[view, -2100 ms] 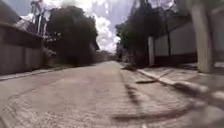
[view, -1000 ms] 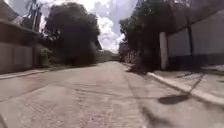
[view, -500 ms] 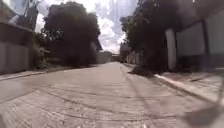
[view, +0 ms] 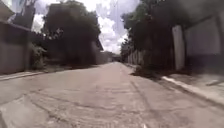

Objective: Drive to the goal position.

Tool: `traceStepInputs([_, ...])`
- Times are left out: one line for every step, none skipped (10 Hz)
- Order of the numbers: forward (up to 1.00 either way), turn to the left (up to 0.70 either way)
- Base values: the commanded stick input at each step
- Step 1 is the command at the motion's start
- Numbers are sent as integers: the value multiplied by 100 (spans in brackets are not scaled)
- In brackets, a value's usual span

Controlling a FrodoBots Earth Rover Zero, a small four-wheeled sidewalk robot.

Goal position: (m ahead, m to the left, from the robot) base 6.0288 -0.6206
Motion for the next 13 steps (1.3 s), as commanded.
traceStepInputs([100, 0])
traceStepInputs([100, 0])
traceStepInputs([100, 0])
traceStepInputs([100, -1])
traceStepInputs([100, -2])
traceStepInputs([100, -2])
traceStepInputs([100, -3])
traceStepInputs([100, -4])
traceStepInputs([100, -5])
traceStepInputs([100, -4])
traceStepInputs([100, -3])
traceStepInputs([100, -2])
traceStepInputs([100, -2])
